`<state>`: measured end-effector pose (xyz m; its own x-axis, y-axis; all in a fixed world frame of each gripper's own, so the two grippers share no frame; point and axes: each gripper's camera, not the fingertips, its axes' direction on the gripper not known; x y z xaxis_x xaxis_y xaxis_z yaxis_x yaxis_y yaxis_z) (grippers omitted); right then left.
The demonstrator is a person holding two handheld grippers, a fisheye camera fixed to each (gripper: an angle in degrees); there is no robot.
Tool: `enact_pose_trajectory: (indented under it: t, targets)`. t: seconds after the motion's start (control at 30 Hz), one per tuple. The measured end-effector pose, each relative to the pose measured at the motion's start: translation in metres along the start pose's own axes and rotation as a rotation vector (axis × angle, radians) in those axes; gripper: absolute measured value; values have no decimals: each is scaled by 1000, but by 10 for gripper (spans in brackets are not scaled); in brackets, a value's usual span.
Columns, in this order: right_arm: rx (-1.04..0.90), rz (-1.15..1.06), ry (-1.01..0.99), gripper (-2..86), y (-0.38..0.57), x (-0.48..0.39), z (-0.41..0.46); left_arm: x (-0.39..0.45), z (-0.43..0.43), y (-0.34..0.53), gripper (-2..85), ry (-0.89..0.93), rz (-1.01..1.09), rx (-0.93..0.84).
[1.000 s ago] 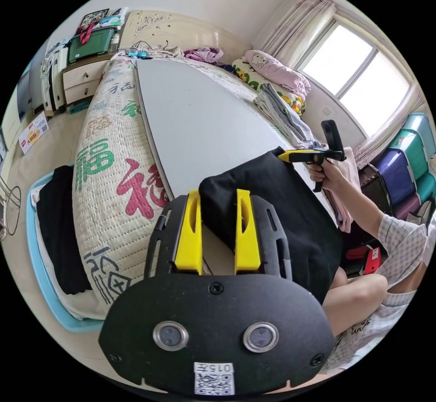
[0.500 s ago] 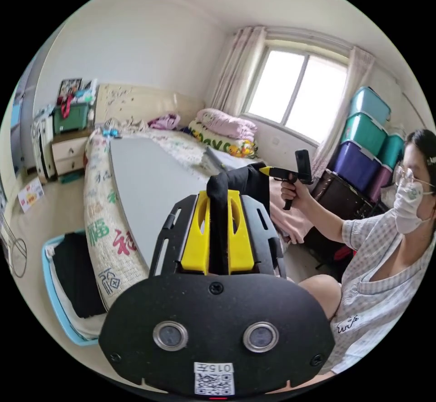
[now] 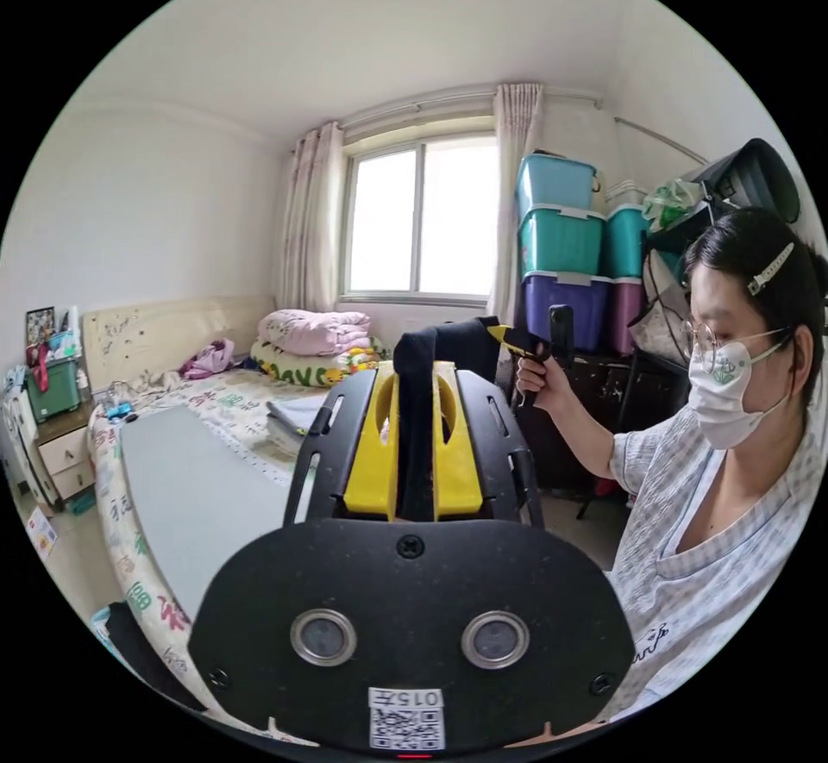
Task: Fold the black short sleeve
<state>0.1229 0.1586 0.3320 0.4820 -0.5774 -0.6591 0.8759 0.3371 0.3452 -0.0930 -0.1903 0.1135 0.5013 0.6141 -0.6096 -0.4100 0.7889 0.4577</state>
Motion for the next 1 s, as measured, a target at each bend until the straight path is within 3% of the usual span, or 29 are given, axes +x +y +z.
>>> enact_pose_trajectory:
  t: [0.43, 0.63, 1.0]
  targets:
    - [146, 13, 179, 6, 188, -80, -169, 93, 119, 67, 60, 433, 42, -66]
    - [206, 49, 215, 6, 231, -89, -185, 119, 149, 70, 60, 449, 157, -102]
    - [259, 22, 162, 5, 227, -81, -156, 95, 183, 61, 60, 384, 119, -101]
